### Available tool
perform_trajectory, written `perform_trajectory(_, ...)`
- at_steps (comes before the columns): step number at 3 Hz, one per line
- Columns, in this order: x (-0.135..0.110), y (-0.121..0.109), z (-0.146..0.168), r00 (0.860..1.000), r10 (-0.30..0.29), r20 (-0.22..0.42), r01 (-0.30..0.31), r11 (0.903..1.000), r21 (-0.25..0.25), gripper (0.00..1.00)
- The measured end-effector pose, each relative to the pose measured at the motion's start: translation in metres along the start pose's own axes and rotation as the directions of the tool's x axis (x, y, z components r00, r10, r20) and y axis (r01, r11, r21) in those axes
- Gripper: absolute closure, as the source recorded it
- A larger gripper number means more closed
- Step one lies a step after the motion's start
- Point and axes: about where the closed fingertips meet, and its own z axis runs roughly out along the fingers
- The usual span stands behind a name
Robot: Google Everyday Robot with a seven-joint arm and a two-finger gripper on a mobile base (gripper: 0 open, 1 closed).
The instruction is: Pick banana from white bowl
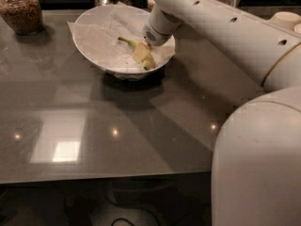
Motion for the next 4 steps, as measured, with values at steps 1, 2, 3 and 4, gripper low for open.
perform_trajectory(1,0.000,0.000,-0.002,1.000,0.004,-0.005,-0.004,1.0000,-0.001,0.61)
perform_trajectory(2,0.001,0.002,-0.002,1.000,0.008,-0.010,-0.009,0.9999,-0.007,0.84)
perform_trajectory(3,0.002,0.005,-0.005,1.000,0.016,-0.002,-0.016,0.9998,-0.014,1.00)
perform_trajectory(4,-0.005,0.006,-0.017,0.999,0.017,0.037,-0.017,0.9998,-0.011,1.00)
